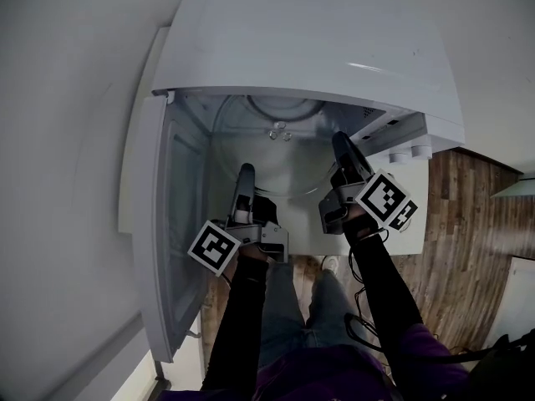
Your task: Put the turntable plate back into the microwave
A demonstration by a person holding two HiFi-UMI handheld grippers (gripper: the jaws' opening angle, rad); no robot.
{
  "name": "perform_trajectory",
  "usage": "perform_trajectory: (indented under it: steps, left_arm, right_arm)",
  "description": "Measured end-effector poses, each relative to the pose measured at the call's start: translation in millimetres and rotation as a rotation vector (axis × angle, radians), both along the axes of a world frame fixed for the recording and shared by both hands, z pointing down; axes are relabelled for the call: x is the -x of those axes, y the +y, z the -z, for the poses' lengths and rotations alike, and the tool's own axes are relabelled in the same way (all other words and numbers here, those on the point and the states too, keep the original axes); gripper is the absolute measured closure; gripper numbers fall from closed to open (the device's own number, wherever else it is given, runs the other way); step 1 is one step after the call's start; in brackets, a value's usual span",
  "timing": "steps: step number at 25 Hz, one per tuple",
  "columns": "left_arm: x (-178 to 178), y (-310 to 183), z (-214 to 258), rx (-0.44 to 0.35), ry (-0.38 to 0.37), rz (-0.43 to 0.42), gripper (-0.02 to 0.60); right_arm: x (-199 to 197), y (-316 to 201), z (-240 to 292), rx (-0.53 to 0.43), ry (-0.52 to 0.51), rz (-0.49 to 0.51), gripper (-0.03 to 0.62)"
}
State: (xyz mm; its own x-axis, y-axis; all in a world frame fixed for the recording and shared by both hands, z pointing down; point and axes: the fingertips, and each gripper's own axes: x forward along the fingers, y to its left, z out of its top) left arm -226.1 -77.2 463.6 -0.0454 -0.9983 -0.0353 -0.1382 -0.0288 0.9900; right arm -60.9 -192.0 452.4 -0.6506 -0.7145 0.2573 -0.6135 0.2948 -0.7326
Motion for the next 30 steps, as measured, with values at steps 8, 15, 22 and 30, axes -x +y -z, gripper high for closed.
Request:
perform_trajectory:
  steps: [8, 15, 22, 30]
  left_arm:
    - [14, -11, -4, -0.017, 0.025, 0.048, 0.537]
    - [22, -18, -6, -0.031, 0.068, 0.1, 0.539]
    - [28, -25, -9, -0.026, 0.102, 0.126, 0.545]
    - [28, -25, -15, -0.014, 0.173, 0.169, 0.548]
  right_arm:
    - [12, -11, 0, -0.03, 0.018, -0.046, 0.54]
    - [16, -16, -1, -0.037, 0.051, -0.124, 0.54]
    - [16, -17, -10, -0.014, 0.069, -0.155, 0.536]
    - [13, -3, -9, -0.01, 0.122, -0.047, 0.482]
